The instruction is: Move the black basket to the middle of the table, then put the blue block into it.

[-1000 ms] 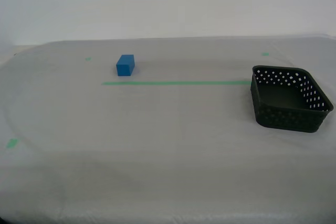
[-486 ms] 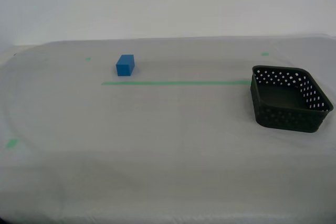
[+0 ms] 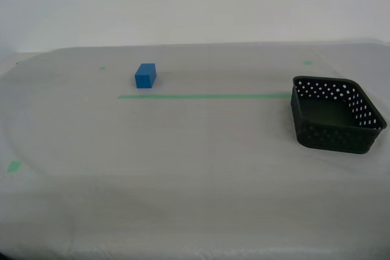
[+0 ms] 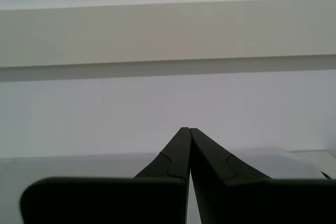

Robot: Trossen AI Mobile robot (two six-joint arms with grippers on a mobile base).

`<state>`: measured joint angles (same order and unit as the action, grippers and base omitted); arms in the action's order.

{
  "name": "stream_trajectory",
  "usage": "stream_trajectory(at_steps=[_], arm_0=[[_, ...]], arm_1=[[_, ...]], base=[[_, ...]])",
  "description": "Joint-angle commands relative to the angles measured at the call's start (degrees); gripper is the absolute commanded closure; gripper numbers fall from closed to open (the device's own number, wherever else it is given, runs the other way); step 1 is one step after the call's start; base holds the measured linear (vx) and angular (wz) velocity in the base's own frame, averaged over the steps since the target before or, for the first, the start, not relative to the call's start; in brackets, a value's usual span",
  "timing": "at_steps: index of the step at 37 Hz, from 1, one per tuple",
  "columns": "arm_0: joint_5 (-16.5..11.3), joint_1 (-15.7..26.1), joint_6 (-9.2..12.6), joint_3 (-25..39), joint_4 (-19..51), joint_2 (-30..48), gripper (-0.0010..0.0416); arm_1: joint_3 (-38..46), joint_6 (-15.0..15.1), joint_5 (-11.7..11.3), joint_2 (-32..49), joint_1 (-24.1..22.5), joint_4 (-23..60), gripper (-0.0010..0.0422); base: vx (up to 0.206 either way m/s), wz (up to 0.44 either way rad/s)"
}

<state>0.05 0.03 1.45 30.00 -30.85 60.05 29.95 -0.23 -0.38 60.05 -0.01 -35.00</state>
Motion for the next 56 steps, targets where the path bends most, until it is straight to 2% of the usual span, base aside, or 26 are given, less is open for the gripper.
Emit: stream_trajectory(at_steps=[1, 4, 13, 22, 28, 34, 40, 45, 51, 56], arm_0=[[-0.02, 0.02, 0.74, 0.07, 1.79, -0.02, 0.0406], [-0.02, 0.02, 1.92, 0.07, 3.45, -0.02, 0.0406], [0.00, 0.02, 3.56, 0.59, 9.16, -0.02, 0.0406], [-0.02, 0.02, 4.26, 7.91, 24.76, 0.00, 0.0406], [-0.02, 0.02, 5.18, 14.60, 37.88, 0.00, 0.0406], [-0.02, 0.02, 8.48, 22.18, 51.41, 0.63, 0.0406], [-0.11, 0.02, 10.91, 29.05, 63.54, 1.51, 0.0406], [-0.26, 0.02, 13.64, 33.33, 71.43, 2.23, 0.0406], [-0.70, 0.02, 13.66, 38.99, 83.52, 5.79, 0.0406], [-0.70, 0.02, 13.75, 42.51, 90.29, 9.99, 0.0406]], arm_1=[[0.02, 0.09, -0.02, -0.02, -0.02, -0.24, 0.0412], [0.02, 0.11, -0.02, -0.02, 0.00, -0.24, 0.0412], [0.02, 0.11, -0.02, -0.02, 0.00, -0.24, 0.0412], [0.02, 0.11, -0.02, -0.02, -0.02, -0.24, 0.0412], [0.02, 0.11, -0.02, -0.02, -0.02, -0.24, 0.0412], [0.02, 0.09, -0.02, -0.02, -0.02, -0.24, 0.0412], [0.02, 0.11, -0.02, -0.02, -0.02, -0.24, 0.0412], [0.02, 0.09, -0.02, -0.02, -0.02, -0.24, 0.0412], [0.04, 0.09, -0.02, -0.02, 0.00, -0.24, 0.0412], [0.02, 0.11, -0.02, -0.02, -0.02, -0.24, 0.0412]], base=[[0.000, 0.000], [0.000, 0.000], [0.000, 0.000], [0.000, 0.000], [0.000, 0.000], [0.000, 0.000], [0.000, 0.000], [0.000, 0.000], [0.000, 0.000], [0.000, 0.000]])
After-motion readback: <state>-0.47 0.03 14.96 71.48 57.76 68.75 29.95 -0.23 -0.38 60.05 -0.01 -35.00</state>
